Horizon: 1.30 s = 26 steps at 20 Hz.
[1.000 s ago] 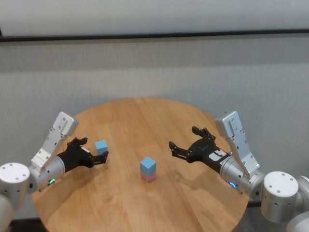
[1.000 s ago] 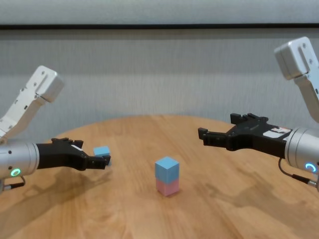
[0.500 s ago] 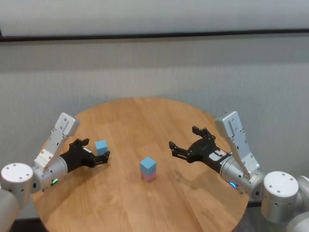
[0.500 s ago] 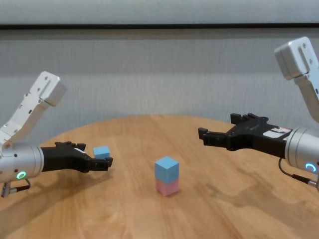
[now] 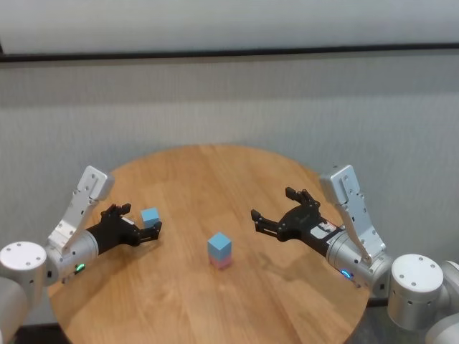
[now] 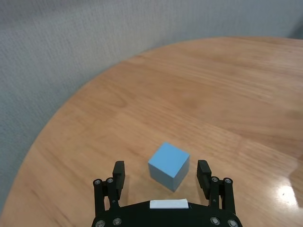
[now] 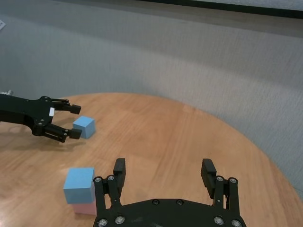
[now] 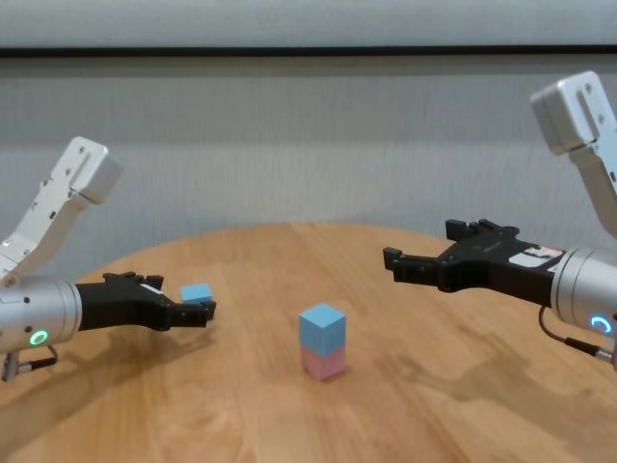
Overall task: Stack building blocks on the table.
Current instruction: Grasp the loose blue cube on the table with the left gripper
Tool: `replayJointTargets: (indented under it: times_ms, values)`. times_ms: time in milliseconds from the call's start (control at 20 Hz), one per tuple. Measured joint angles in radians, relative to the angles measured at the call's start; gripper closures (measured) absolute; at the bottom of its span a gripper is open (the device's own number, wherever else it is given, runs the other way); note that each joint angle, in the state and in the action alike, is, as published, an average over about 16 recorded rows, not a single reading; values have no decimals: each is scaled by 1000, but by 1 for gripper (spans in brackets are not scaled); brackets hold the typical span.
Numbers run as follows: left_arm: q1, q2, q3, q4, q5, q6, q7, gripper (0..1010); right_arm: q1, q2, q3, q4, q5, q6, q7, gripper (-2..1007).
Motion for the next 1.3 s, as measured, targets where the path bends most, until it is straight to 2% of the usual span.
replayJointTargets:
  times_ms: [500,650,750,1100,1300]
  values:
    - [22,-3,-17,-54,16,47,18,8,0,0,0,0,0,0,0,1]
    - [20,-8,-19,-52,22,56,24,8,0,0,0,0,0,0,0,0]
    - [3,-16,-18,-20,25,47,26,7,0,0,0,0,0,0,0,0]
    - [-90,-53,-7,169,26,-36,24,8,0,0,0,0,0,0,0,1]
    - [-132,-68,-2,253,25,-77,22,8,0,0,0,0,0,0,0,1]
